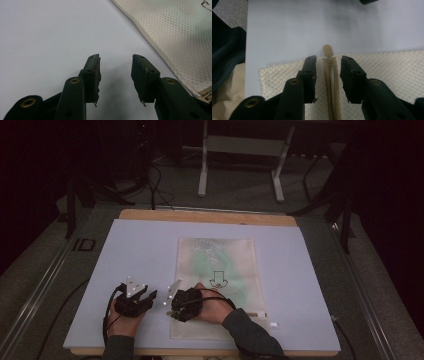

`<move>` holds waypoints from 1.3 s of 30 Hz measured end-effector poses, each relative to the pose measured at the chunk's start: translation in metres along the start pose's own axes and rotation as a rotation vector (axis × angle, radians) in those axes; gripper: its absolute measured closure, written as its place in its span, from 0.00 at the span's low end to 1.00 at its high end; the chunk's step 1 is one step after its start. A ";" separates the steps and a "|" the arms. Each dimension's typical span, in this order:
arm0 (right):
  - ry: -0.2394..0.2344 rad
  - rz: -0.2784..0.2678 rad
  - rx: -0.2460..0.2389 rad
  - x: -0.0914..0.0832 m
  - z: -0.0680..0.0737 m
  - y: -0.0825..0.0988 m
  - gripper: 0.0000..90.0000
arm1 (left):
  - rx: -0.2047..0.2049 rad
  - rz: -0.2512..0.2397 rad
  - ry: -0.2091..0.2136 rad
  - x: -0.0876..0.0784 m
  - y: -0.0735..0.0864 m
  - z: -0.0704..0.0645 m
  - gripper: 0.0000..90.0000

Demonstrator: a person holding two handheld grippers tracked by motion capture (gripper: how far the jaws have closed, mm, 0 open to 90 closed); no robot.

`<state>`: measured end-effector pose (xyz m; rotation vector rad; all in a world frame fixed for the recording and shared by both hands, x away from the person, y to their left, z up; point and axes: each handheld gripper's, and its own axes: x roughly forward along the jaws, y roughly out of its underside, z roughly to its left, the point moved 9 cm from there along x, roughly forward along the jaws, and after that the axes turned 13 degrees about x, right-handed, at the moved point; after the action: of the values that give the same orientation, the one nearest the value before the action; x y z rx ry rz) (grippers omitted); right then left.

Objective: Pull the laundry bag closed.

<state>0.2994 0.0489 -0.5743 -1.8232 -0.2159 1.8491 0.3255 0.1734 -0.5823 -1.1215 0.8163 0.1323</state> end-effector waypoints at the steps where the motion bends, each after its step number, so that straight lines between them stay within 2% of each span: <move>1: -0.001 0.004 0.001 0.001 0.001 0.000 0.76 | 0.000 0.000 0.000 0.000 0.000 0.000 0.64; 5: -0.003 0.003 -0.005 0.004 0.002 -0.003 0.81 | 0.000 -0.001 0.000 0.000 0.000 0.000 0.64; 9: 0.006 -0.005 -0.008 0.008 0.001 -0.007 0.80 | 0.000 -0.002 0.000 0.000 0.000 0.000 0.64; 18: -0.001 0.019 -0.018 0.015 0.002 -0.013 0.84 | -0.006 -0.004 -0.001 0.000 0.000 0.002 0.64; 26: -0.004 0.027 0.000 0.023 0.000 -0.017 0.82 | -0.013 -0.007 -0.001 0.000 0.000 0.002 0.64; 32: -0.003 0.046 0.007 0.029 0.001 -0.019 0.89 | -0.013 -0.008 -0.003 -0.001 0.000 0.002 0.64; 36: 0.003 0.030 -0.006 0.028 0.002 -0.021 0.90 | -0.016 -0.010 -0.001 -0.001 0.000 0.002 0.64; 39: -0.009 -0.012 -0.002 0.018 0.003 -0.025 0.90 | -0.027 -0.016 0.006 -0.002 0.000 0.004 0.64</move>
<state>0.3035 0.0793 -0.5788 -1.8114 -0.2324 1.8499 0.3262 0.1769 -0.5807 -1.1546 0.8125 0.1269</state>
